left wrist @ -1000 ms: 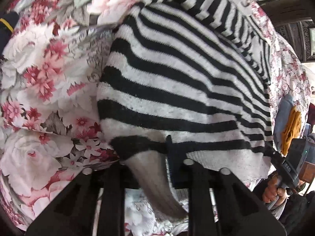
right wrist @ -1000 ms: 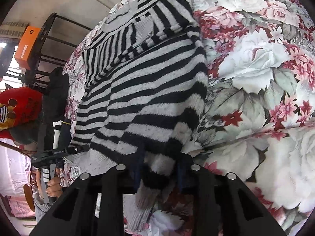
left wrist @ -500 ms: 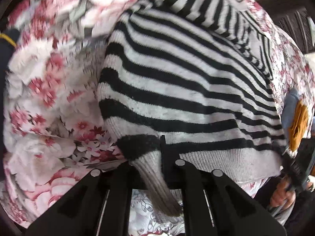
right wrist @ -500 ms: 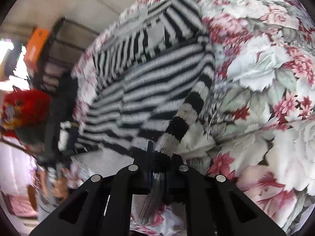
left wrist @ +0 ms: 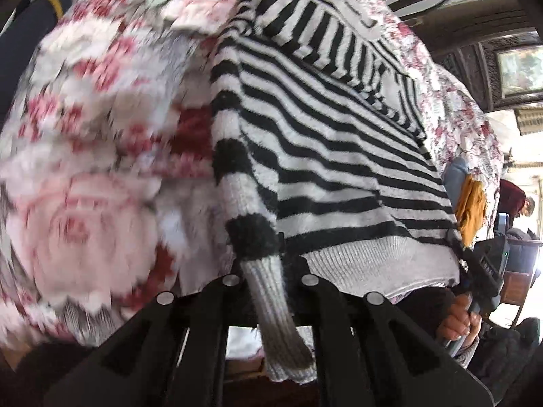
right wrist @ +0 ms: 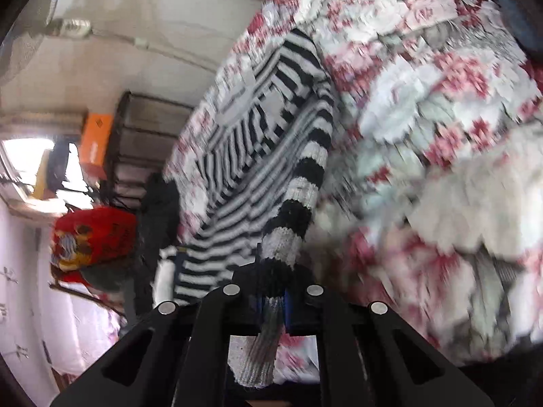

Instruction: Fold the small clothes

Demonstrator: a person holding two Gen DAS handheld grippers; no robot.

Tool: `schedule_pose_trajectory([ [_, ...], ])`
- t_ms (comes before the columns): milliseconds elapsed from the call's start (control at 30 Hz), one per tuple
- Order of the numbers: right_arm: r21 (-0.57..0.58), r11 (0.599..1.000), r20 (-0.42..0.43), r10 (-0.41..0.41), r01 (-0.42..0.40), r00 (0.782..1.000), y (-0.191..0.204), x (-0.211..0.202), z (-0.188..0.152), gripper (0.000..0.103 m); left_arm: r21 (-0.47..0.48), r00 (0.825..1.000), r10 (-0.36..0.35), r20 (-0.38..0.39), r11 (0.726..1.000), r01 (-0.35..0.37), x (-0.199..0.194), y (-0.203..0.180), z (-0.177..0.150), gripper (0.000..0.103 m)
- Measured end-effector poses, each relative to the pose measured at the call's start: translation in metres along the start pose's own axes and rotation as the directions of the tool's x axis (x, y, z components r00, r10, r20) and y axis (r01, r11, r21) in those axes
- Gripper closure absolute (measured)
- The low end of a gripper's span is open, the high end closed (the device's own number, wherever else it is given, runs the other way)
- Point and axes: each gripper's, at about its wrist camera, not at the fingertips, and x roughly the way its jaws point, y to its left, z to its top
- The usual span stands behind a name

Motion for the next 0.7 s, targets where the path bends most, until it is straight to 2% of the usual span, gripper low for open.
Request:
schedule_pose_trajectory([
  [133, 0.015, 0.996, -0.09, -0.086, 0.088, 0.992, -0.009, 0.015, -0.002, 0.088, -0.034, 0.999, 0.047, -0.012, 0.998, -0.048, 0.002, -0.005, 0.006, 0.092],
  [167, 0.009, 0.996, -0.1, -0.085, 0.086, 0.991, -0.007, 0.016, -0.002, 0.076, -0.038, 0.998, 0.063, -0.019, 0.997, -0.064, 0.006, -0.008, 0.008, 0.09],
  [200, 0.002, 0.997, -0.102, -0.075, 0.076, 0.992, -0.005, 0.015, -0.003, 0.064, -0.041, 0.997, 0.072, -0.034, 0.996, -0.073, 0.013, -0.011, 0.009, 0.083],
  [267, -0.022, 0.997, -0.107, -0.072, 0.07, 0.992, -0.002, 0.014, -0.01, 0.062, -0.03, 0.993, 0.105, -0.044, 0.994, -0.107, 0.02, -0.018, 0.008, 0.08],
  [333, -0.027, 0.997, -0.111, -0.081, 0.078, 0.991, 0.0, 0.016, -0.015, 0.063, 0.0, 0.989, 0.142, -0.038, 0.99, -0.142, 0.02, -0.026, 0.006, 0.079],
  [367, -0.03, 0.995, -0.105, -0.095, 0.092, 0.99, 0.002, 0.017, -0.015, 0.069, 0.018, 0.988, 0.154, -0.034, 0.988, -0.153, 0.019, -0.029, 0.004, 0.079],
  [400, -0.028, 0.995, -0.101, -0.102, 0.1, 0.99, 0.004, 0.017, -0.015, 0.088, 0.031, 0.987, 0.158, -0.027, 0.987, -0.158, 0.017, -0.026, 0.003, 0.079],
  [433, -0.02, 0.994, -0.101, -0.106, 0.104, 0.989, 0.005, 0.018, -0.016, 0.094, 0.031, 0.987, 0.159, -0.023, 0.987, -0.159, 0.015, -0.026, 0.001, 0.08],
  [467, -0.009, 0.995, -0.1, -0.1, 0.1, 0.99, 0.008, 0.018, -0.019, 0.094, 0.02, 0.988, 0.153, -0.025, 0.988, -0.153, 0.015, -0.024, 0.001, 0.083],
  [500, -0.015, 0.994, -0.083, -0.105, 0.104, 0.991, 0.013, 0.015, -0.019, 0.095, 0.007, 0.989, 0.148, -0.025, 0.989, -0.148, 0.014, -0.022, 0.003, 0.092],
  [533, -0.034, 0.994, -0.06, -0.107, 0.105, 0.992, 0.02, 0.009, -0.017, 0.095, 0.008, 0.989, 0.149, -0.02, 0.989, -0.149, 0.012, -0.024, 0.004, 0.095],
  [600, -0.082, 0.99, -0.013, -0.112, 0.111, 0.994, 0.041, 0.0, -0.016, 0.095, 0.05, 0.983, 0.186, 0.012, 0.981, -0.186, 0.004, -0.033, 0.006, 0.096],
  [700, -0.081, 0.991, 0.022, -0.103, 0.105, 0.994, 0.056, -0.001, -0.004, 0.095, 0.103, 0.973, 0.218, 0.077, 0.969, -0.225, -0.008, -0.048, 0.014, 0.097],
])
